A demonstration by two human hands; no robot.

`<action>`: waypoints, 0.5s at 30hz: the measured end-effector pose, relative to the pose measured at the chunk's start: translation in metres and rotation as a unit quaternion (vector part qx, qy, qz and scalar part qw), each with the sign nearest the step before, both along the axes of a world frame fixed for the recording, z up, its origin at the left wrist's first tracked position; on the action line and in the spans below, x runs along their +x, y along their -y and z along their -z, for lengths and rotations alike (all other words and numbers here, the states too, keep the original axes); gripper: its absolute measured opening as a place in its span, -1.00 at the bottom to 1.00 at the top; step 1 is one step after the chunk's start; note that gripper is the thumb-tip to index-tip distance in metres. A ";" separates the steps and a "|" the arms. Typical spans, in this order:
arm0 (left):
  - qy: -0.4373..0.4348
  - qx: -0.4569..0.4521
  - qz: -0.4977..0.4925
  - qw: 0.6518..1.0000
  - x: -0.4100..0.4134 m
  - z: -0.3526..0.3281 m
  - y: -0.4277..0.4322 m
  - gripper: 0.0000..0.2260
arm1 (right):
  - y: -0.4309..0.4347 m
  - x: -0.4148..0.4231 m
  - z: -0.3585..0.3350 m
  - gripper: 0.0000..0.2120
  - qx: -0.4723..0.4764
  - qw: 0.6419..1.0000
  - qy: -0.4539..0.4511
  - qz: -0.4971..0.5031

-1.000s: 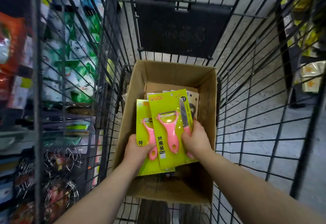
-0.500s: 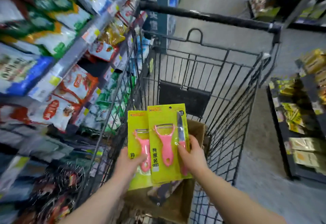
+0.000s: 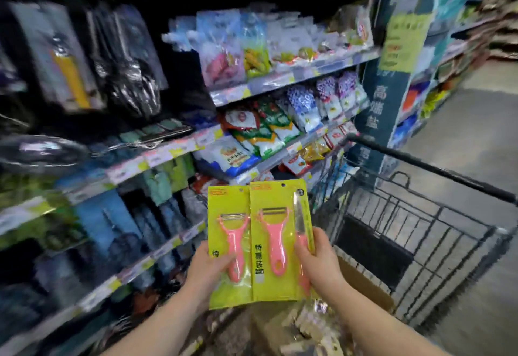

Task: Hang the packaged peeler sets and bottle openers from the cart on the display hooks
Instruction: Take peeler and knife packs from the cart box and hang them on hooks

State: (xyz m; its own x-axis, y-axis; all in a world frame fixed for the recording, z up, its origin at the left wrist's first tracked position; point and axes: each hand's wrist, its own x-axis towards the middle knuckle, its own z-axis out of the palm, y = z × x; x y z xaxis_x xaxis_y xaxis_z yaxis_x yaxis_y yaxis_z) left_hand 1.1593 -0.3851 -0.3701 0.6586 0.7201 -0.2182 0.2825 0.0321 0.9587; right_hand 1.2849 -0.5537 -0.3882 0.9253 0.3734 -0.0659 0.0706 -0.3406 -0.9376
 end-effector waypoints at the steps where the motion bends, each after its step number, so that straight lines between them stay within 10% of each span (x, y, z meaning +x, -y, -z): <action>1: 0.012 0.001 -0.019 1.000 -0.016 -0.010 -0.006 -0.84 | -0.011 -0.009 -0.011 -0.58 0.000 1.000 0.009 -0.023; 15: 0.039 0.069 -0.286 0.955 -0.335 -0.117 -0.095 -0.74 | -0.186 -0.262 -0.119 -0.48 0.056 0.955 0.075 -0.280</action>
State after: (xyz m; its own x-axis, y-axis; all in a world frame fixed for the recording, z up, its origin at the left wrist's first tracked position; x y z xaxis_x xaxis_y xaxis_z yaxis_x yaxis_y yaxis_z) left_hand 0.8245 -0.2899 -0.2531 0.1586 0.9854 -0.0618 0.1841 0.0319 0.9824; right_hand 1.0230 -0.3674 -0.2688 0.5743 0.8096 0.1210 0.3480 -0.1077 -0.9313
